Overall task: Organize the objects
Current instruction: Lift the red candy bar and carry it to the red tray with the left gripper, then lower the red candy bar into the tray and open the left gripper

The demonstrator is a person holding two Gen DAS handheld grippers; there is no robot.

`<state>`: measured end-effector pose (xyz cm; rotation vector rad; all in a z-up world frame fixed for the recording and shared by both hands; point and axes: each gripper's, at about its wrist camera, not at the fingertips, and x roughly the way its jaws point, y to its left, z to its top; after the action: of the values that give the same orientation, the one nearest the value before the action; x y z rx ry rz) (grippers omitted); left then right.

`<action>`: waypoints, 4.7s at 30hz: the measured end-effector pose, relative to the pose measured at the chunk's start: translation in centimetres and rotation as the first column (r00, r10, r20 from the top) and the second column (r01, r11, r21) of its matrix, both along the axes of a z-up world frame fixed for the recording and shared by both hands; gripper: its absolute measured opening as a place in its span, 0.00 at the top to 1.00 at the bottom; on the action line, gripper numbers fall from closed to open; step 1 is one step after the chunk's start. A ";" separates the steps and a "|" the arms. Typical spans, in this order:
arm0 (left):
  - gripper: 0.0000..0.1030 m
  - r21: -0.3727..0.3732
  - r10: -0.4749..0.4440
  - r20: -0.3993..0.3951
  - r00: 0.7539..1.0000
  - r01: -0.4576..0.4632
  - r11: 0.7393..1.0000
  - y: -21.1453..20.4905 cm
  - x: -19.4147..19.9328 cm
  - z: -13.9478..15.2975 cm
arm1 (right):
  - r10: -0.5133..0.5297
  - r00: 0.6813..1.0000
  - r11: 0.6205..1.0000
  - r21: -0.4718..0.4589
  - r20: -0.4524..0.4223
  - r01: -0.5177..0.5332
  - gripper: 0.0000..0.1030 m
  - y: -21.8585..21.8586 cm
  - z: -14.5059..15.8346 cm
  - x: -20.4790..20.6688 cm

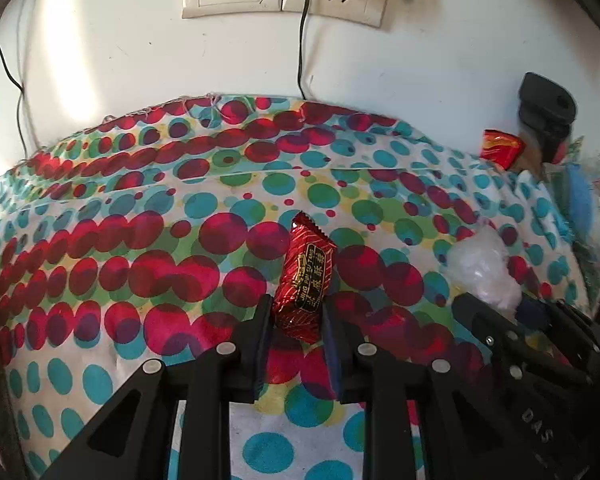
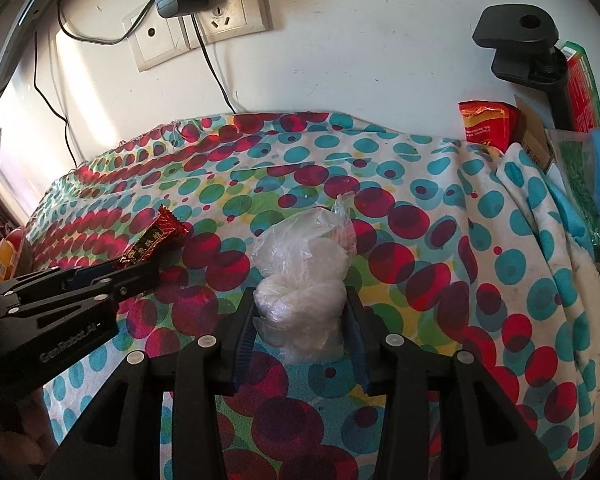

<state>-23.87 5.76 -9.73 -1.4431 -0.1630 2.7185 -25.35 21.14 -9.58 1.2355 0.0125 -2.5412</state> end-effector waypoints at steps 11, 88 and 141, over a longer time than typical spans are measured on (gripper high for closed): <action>0.77 -0.004 -0.071 -0.010 0.997 0.070 0.998 -0.8 2.4 -0.1 | 0.003 1.000 1.000 0.006 0.000 -0.003 0.61 -0.1 0.0 -0.3; 0.81 -0.183 0.051 -0.153 0.987 -0.078 0.980 -10.3 15.7 5.4 | 0.017 1.000 0.989 0.149 -0.019 -0.014 0.52 -2.0 -0.2 -0.4; 0.78 -0.190 0.409 -0.138 0.902 -0.430 0.883 -32.9 16.7 4.7 | -0.001 1.000 0.983 0.182 -0.028 0.006 0.44 -2.1 -0.5 -0.3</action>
<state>-7.14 -27.11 -5.05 -1.4737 -0.2027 3.2401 -25.61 19.09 -10.06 1.2652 0.2556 -2.6079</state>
